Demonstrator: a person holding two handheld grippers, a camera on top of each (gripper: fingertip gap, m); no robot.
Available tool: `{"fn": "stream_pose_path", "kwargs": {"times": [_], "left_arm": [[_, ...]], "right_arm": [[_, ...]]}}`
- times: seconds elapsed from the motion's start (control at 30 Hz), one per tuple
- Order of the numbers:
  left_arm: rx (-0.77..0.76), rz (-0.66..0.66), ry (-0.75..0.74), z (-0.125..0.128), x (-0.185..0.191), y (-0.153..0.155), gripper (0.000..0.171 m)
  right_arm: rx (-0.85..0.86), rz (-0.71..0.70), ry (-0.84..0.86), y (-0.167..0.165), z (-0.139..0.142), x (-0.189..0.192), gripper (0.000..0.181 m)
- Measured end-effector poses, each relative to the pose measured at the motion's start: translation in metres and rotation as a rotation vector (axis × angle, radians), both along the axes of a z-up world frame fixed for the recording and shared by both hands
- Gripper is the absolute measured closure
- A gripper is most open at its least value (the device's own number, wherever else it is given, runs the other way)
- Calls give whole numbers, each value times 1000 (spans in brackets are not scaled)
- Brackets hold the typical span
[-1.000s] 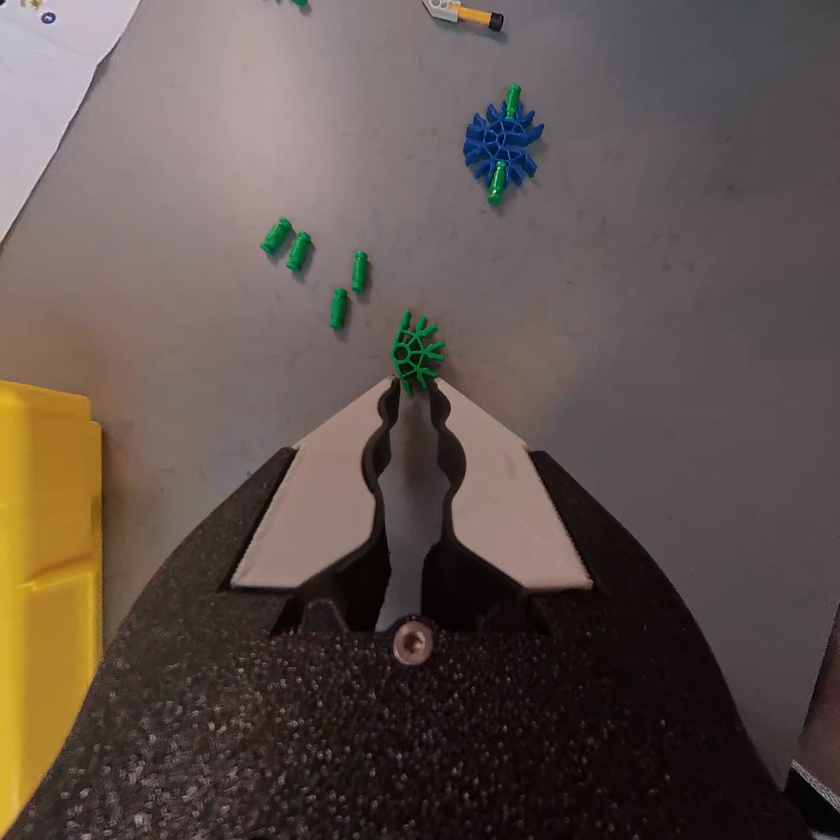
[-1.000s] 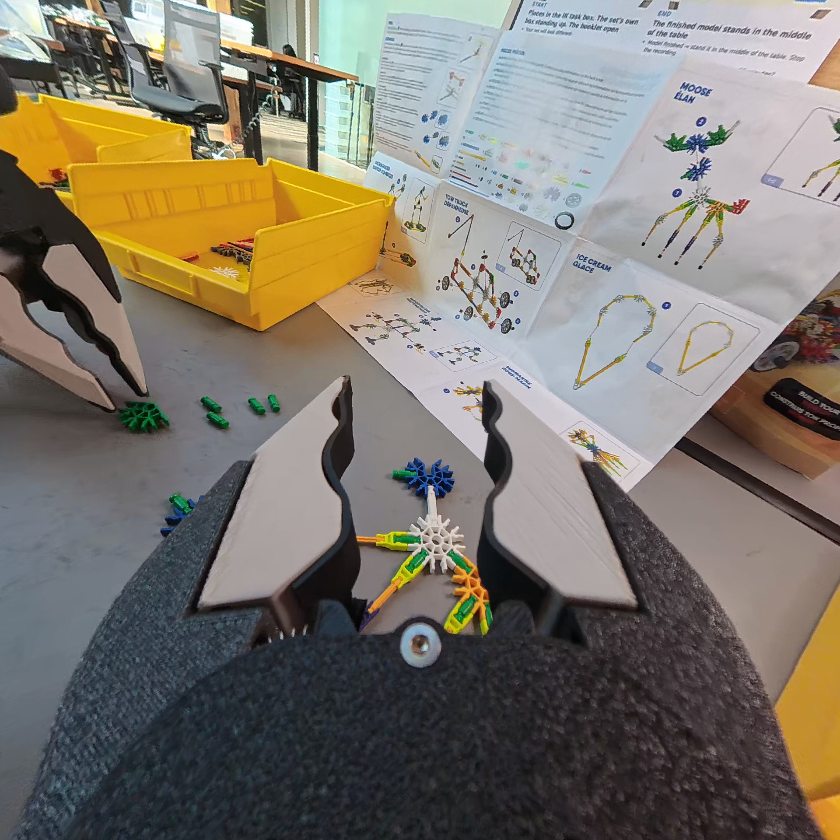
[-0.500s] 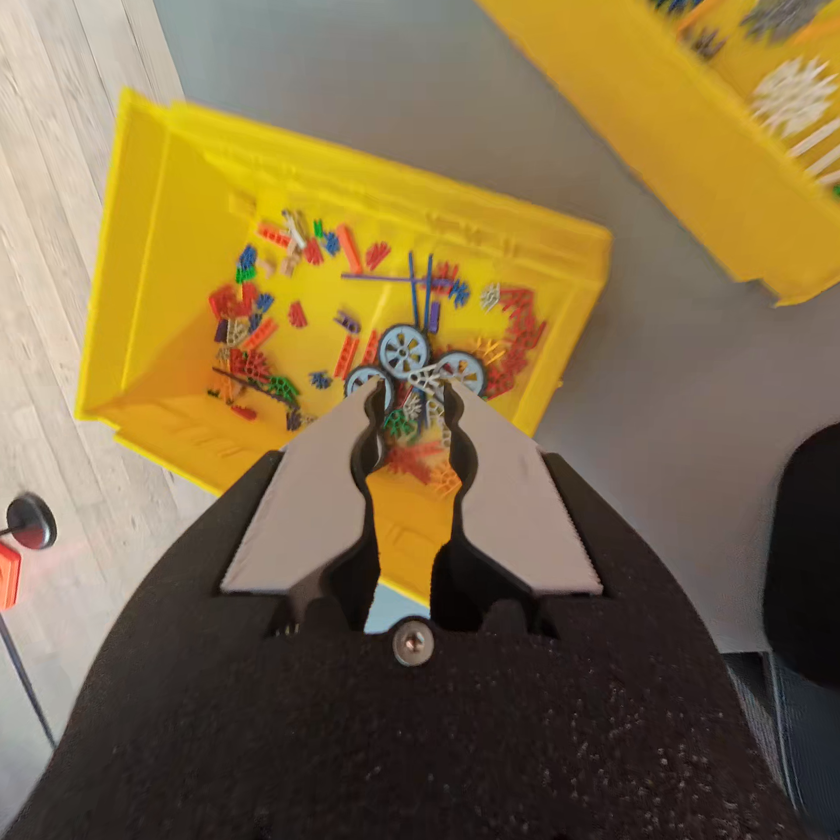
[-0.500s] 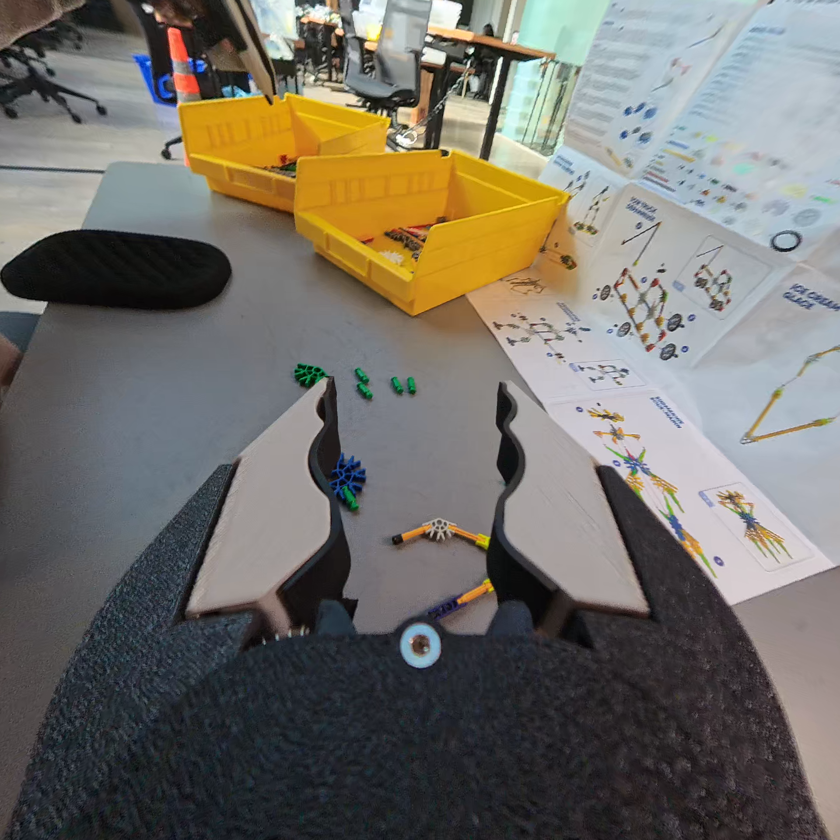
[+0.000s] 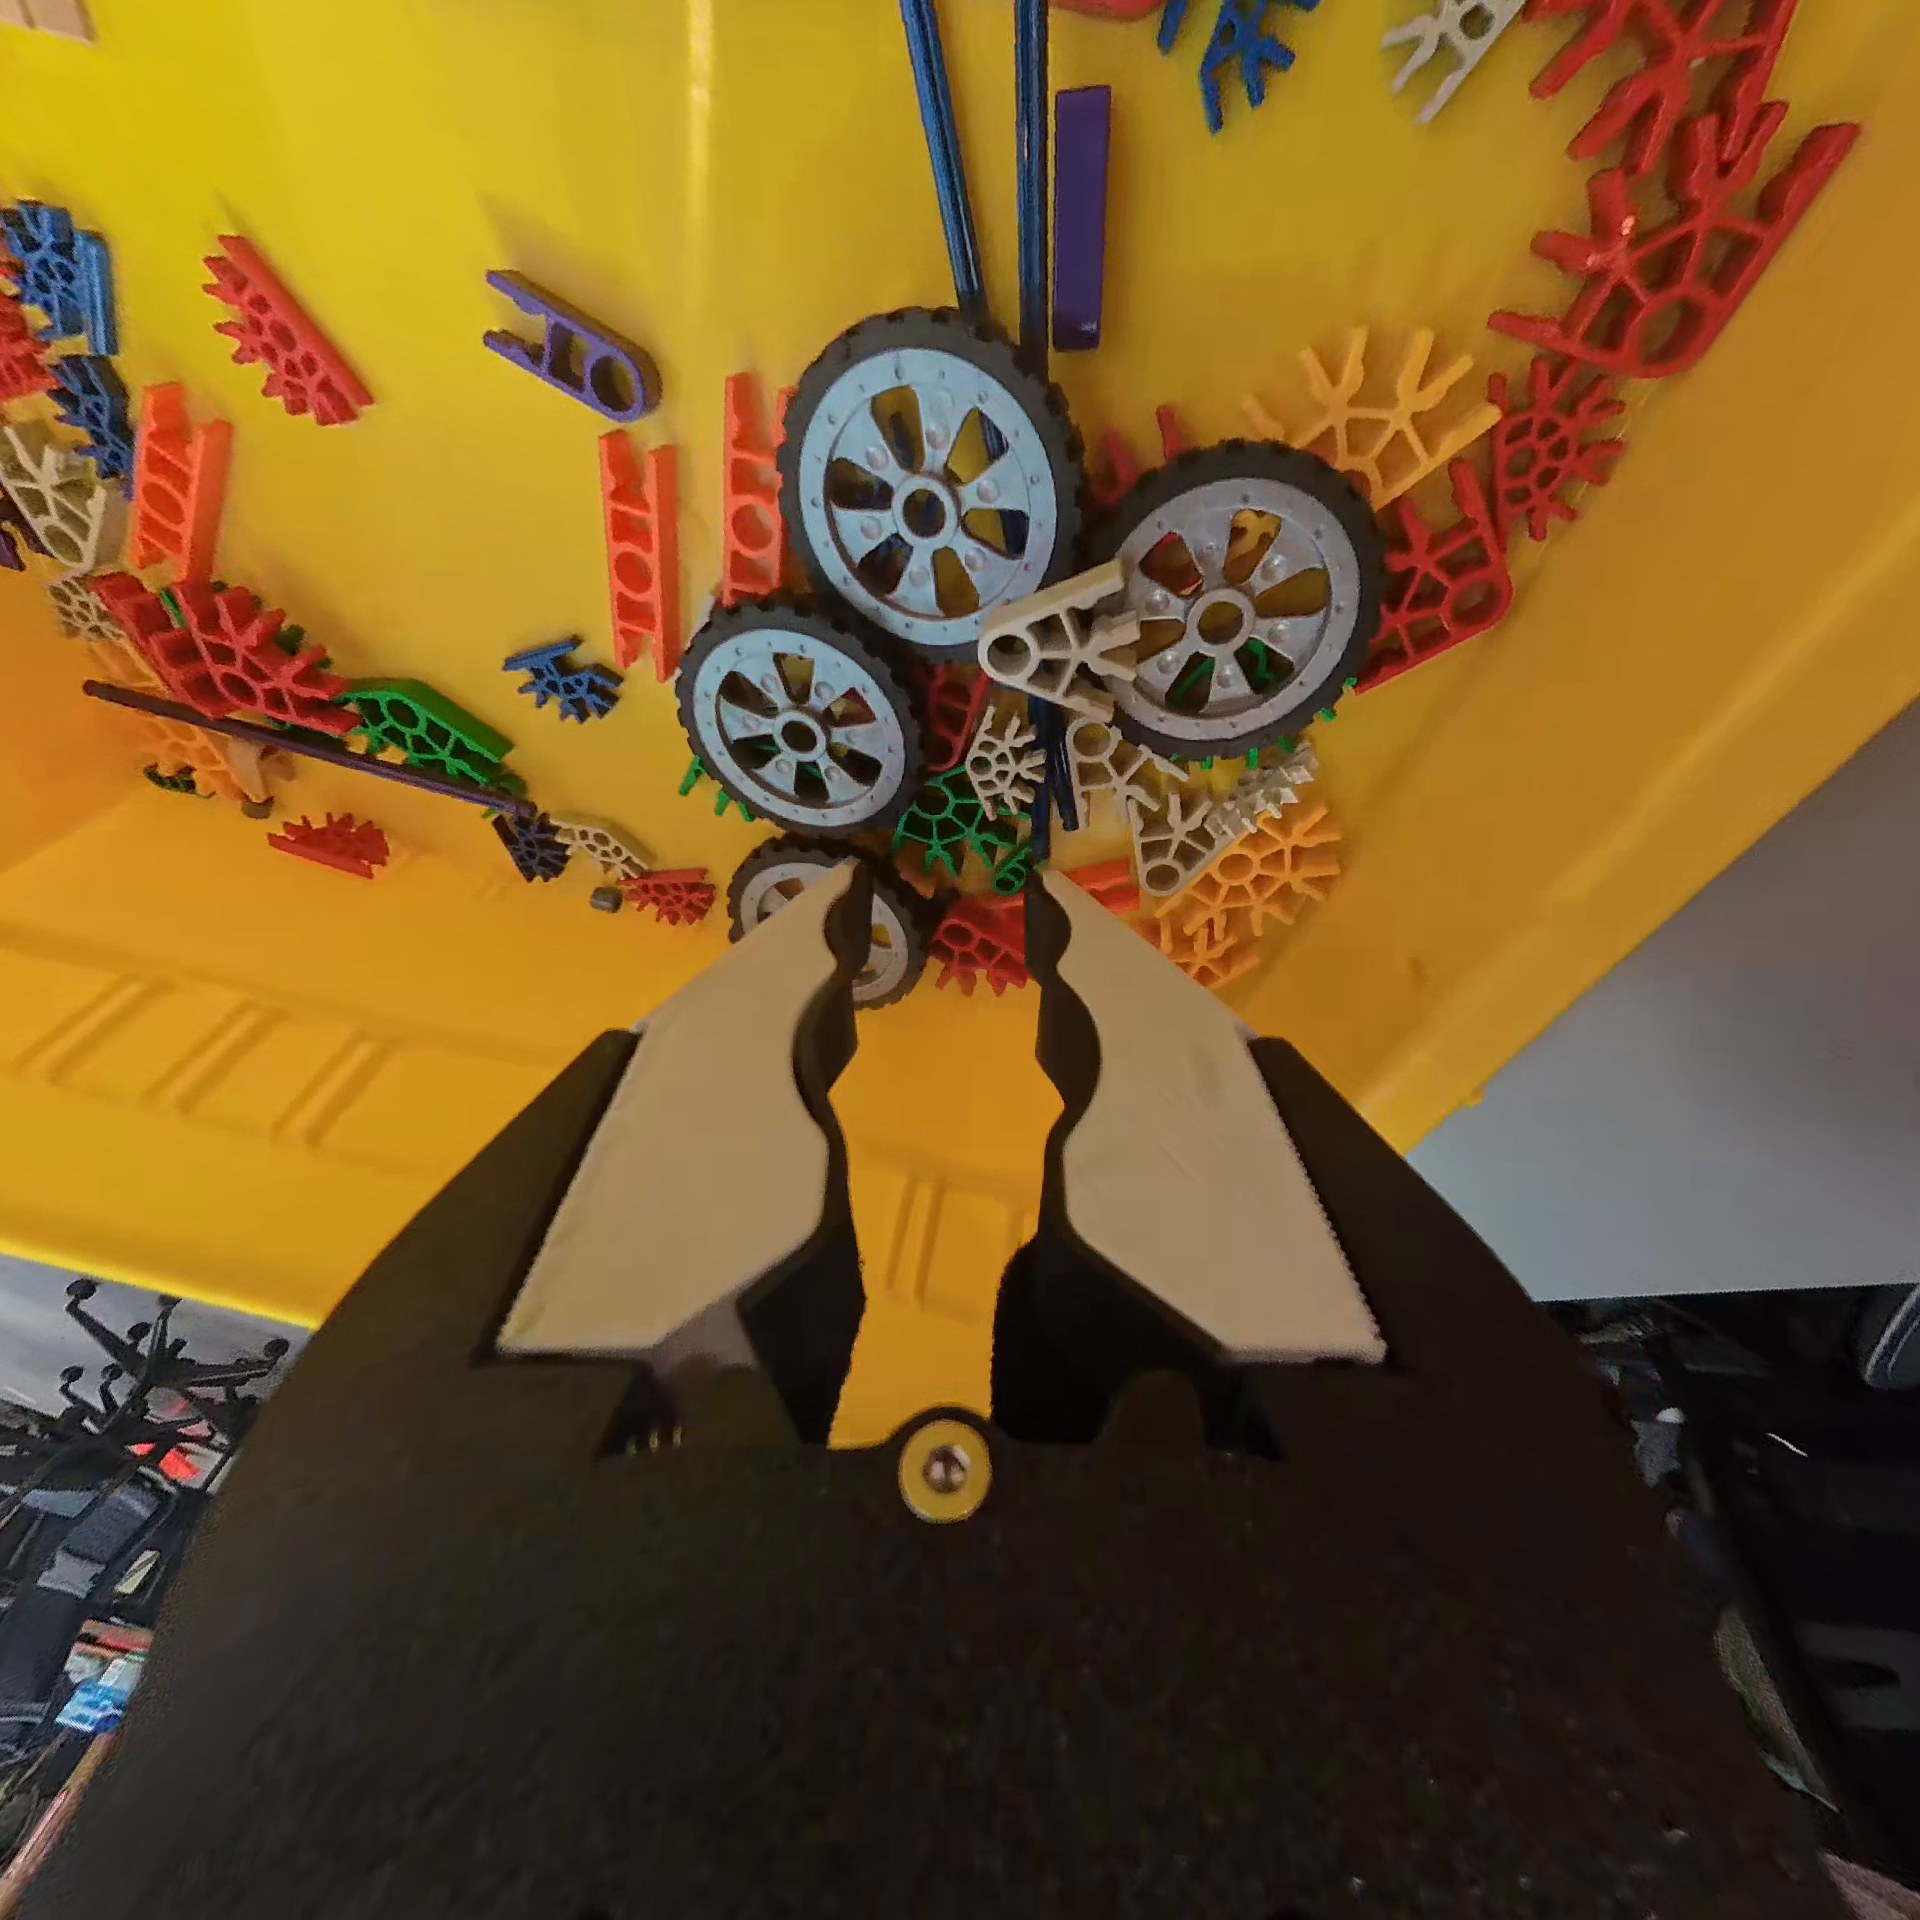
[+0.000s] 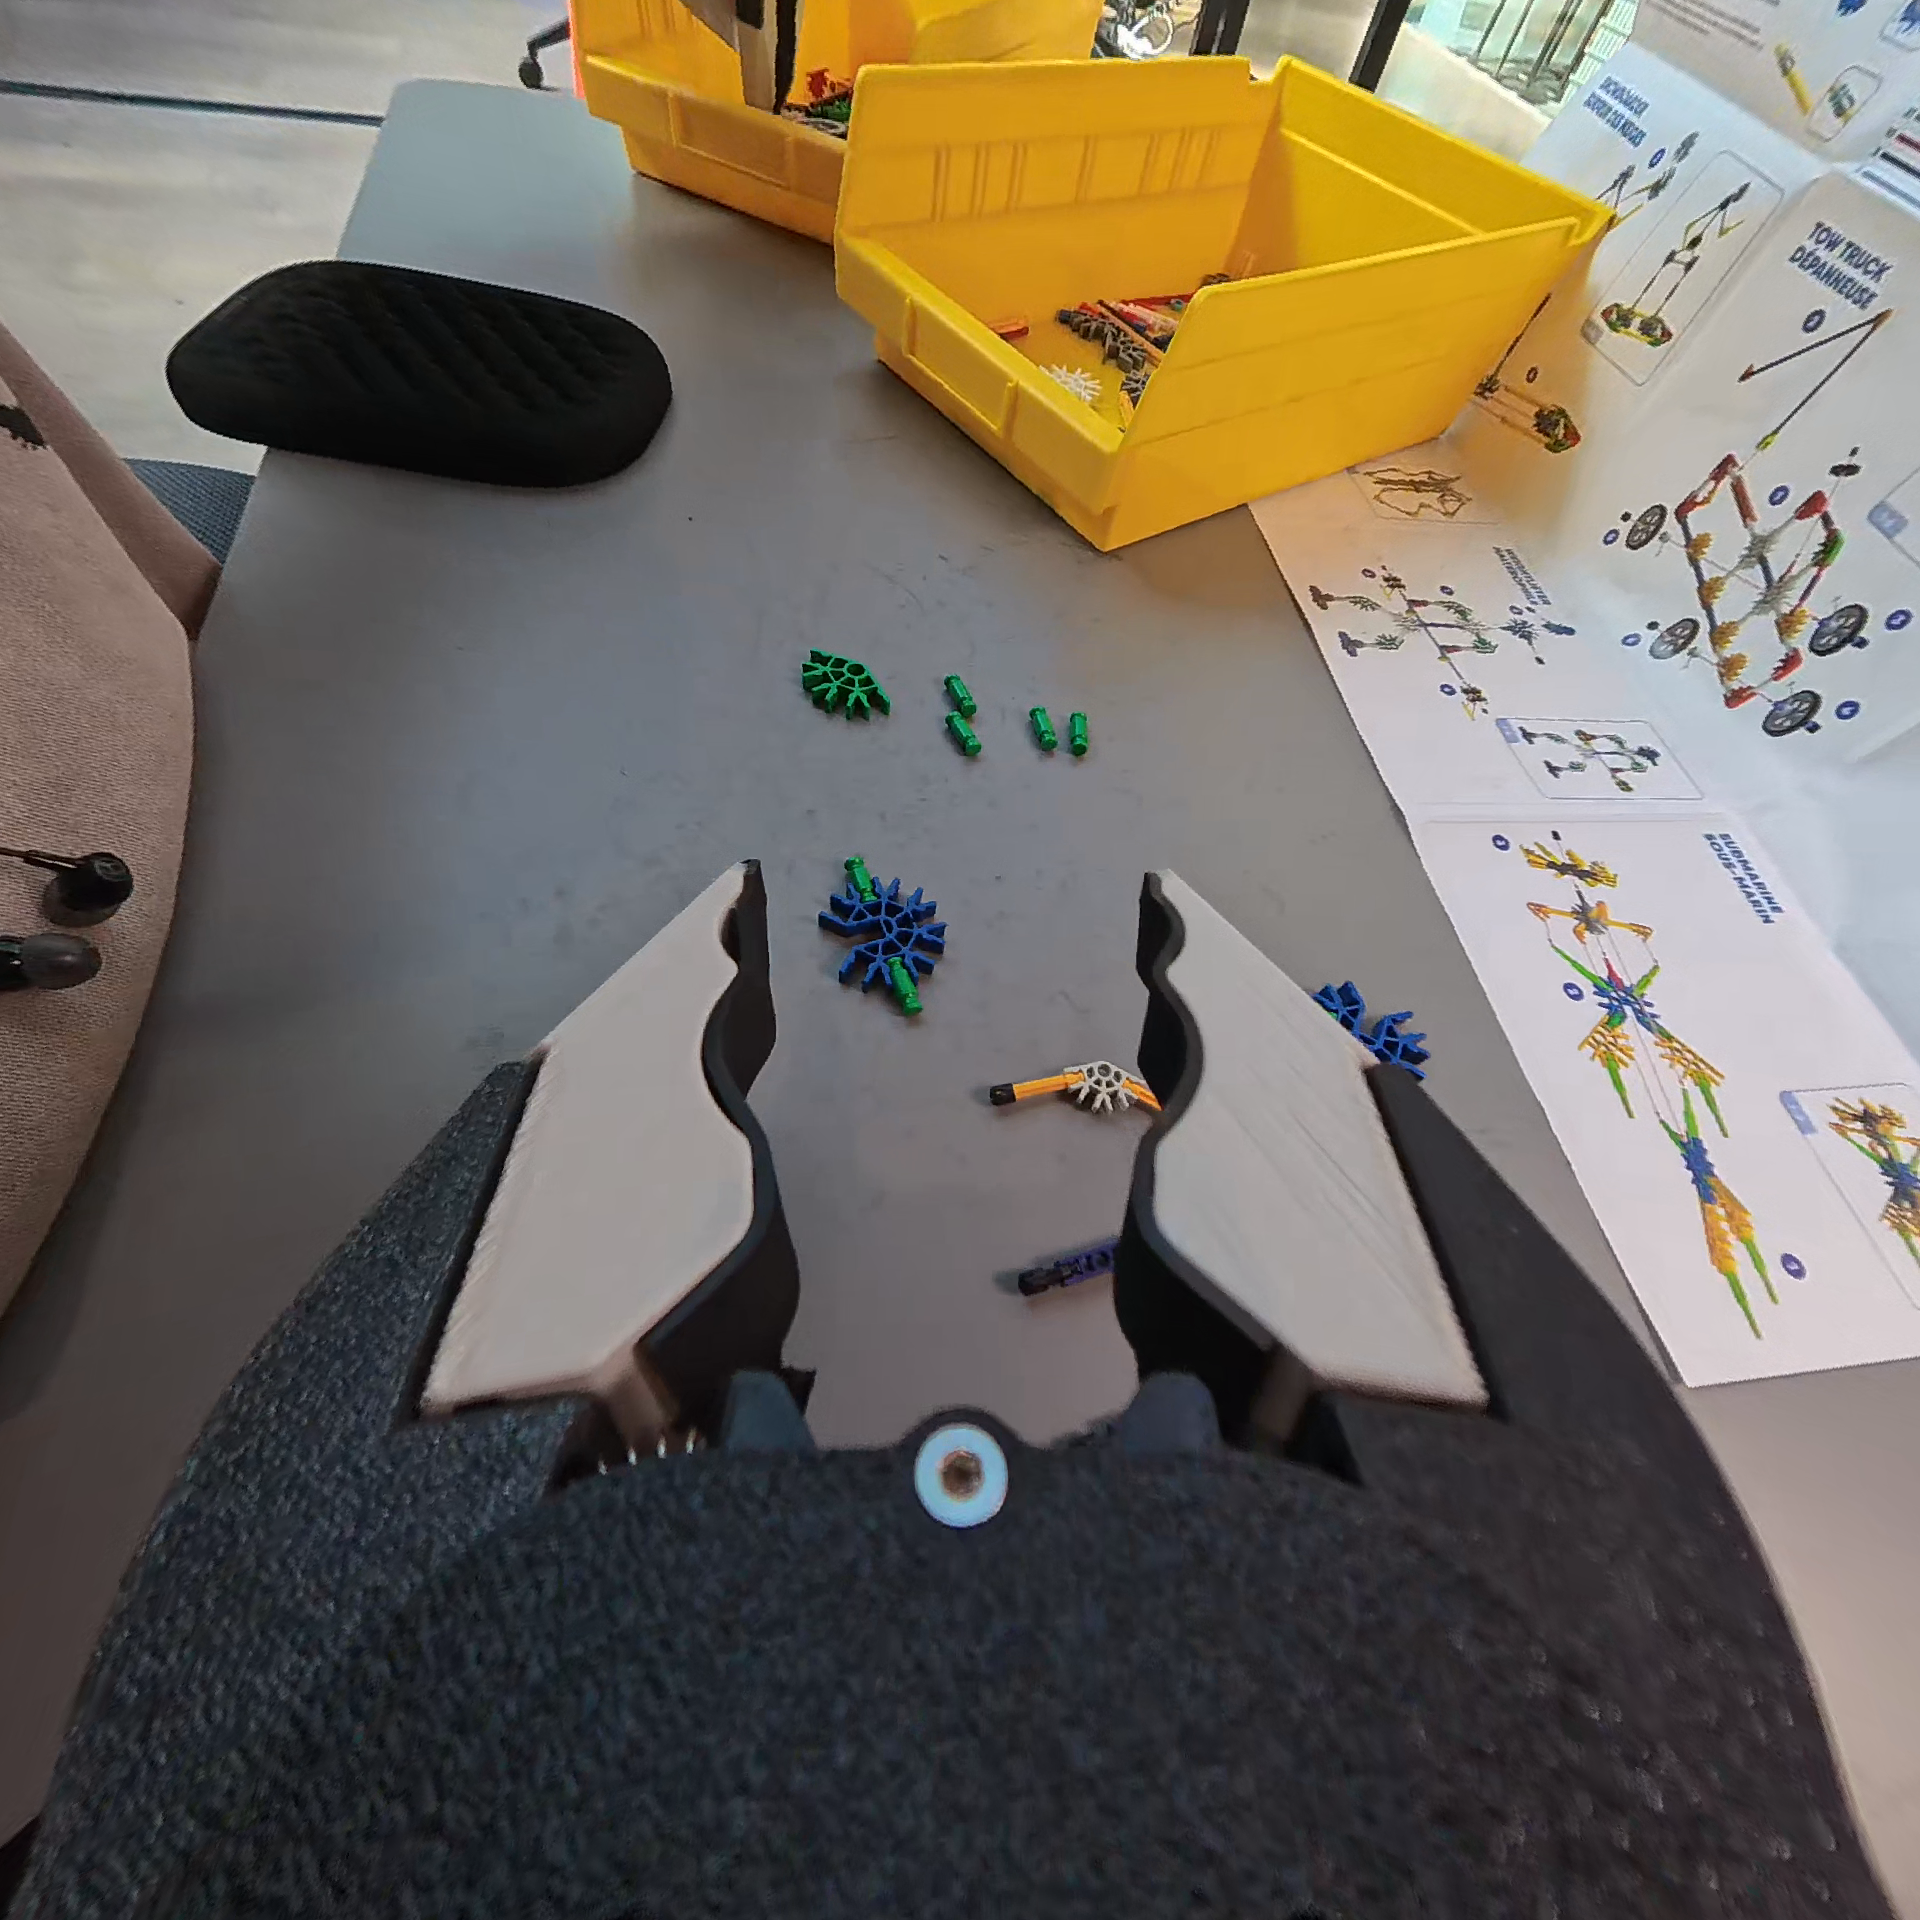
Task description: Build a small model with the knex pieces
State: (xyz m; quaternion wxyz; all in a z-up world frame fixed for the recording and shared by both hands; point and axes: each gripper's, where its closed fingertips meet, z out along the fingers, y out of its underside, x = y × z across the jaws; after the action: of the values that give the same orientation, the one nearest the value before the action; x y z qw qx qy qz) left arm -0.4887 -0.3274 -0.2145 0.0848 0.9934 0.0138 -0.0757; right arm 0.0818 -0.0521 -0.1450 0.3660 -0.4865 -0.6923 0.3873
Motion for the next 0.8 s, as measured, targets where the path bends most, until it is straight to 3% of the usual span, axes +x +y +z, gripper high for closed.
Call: {"fn": "stream_pose_path", "kwargs": {"times": [0.37,0.43,0.63,0.8], "left_arm": [[-9,-39,23,-7,-18,4,146],[-7,-22,-97,-10,1,2,164],[0,-4,-77,-12,-4,-1,135],[10,2,-110,-15,-1,-4,139]], "right_arm": [[-21,-24,-17,5,-8,-2,114],[-22,-24,-22,5,-10,-2,114],[-30,-23,-26,5,-12,-3,115],[-37,-25,-27,5,-13,-3,116]]}}
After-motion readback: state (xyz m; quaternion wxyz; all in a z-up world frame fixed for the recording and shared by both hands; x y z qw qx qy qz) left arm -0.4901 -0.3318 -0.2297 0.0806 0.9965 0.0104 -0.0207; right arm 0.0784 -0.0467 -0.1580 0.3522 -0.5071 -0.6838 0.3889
